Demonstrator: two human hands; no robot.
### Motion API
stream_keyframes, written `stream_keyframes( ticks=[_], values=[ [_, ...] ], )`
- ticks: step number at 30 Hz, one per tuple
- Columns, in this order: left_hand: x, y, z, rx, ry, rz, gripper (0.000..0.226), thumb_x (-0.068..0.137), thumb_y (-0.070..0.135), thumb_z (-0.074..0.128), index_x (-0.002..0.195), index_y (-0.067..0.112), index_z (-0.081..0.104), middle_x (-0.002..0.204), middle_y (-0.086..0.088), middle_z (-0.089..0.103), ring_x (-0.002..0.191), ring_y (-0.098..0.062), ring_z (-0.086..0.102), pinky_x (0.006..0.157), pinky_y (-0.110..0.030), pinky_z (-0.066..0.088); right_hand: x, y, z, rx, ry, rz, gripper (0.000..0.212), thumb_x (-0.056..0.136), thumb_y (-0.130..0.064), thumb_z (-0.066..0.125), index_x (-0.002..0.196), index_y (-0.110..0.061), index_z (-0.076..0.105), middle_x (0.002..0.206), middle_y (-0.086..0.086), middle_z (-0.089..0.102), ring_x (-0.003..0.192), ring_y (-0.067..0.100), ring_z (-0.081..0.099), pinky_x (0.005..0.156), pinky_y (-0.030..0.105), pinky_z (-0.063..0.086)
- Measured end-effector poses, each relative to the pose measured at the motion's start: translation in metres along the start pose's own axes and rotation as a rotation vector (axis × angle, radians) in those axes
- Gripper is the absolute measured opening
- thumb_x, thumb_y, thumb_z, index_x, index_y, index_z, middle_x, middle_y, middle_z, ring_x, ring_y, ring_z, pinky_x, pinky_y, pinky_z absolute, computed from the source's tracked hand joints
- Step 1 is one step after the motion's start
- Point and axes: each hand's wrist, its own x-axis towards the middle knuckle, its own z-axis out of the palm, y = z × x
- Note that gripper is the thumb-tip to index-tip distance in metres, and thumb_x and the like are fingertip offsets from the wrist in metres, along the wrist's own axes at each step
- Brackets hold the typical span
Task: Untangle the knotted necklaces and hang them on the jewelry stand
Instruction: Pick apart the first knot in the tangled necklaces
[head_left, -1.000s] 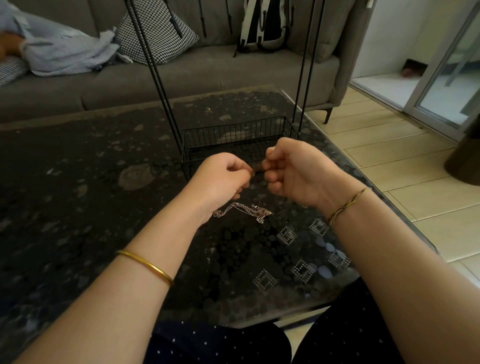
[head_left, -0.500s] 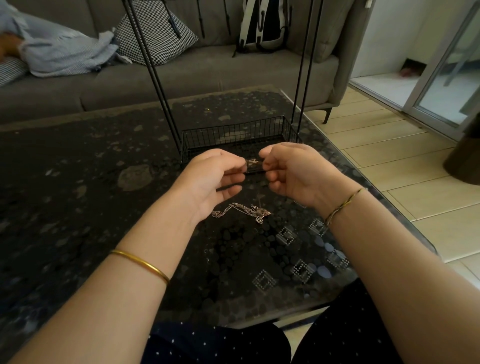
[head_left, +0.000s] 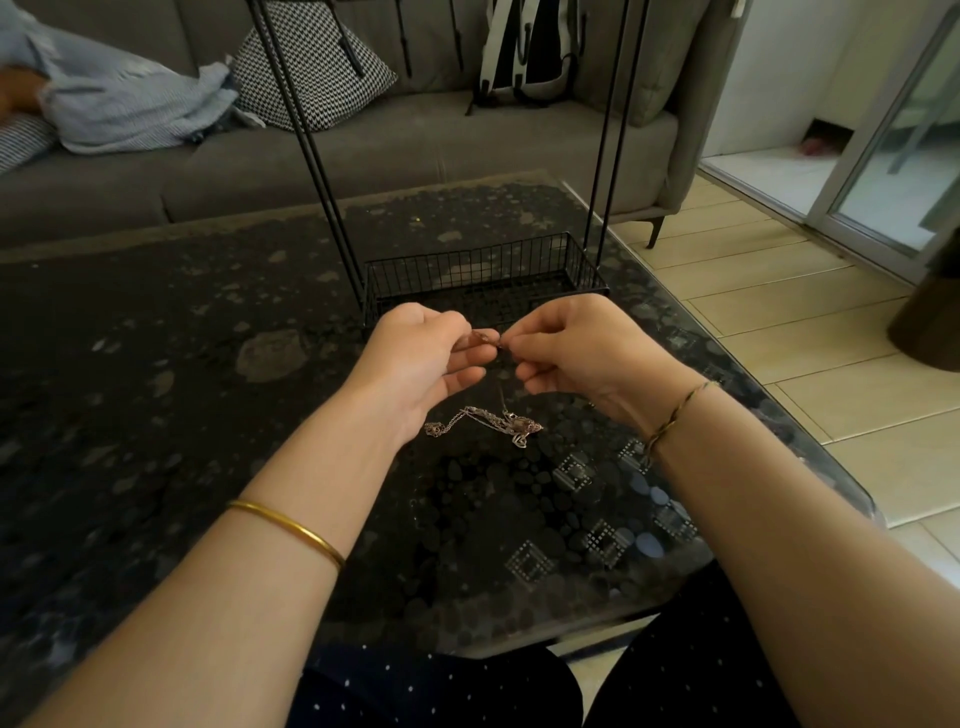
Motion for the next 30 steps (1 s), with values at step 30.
stream_keyframes(
  ticks=[30],
  values=[
    [-0.0036,-0.003,0.002,0.251,-0.187,0.025,0.016,0.091,0.001,0.057,0.085,0.012,0.067,0.078,-0.002,0.064,0.068,-0.009,0.06,0.066,-0.024,0.054,0.0025,0.0,0.0014,0.165,0.146,-0.138,0.019,0.092,0.0,0.05,0.086,-0.017,0.056,0.071,0.003,0.054,0.065,0.015,0.058,0.062,0.029,0.051]
  ],
)
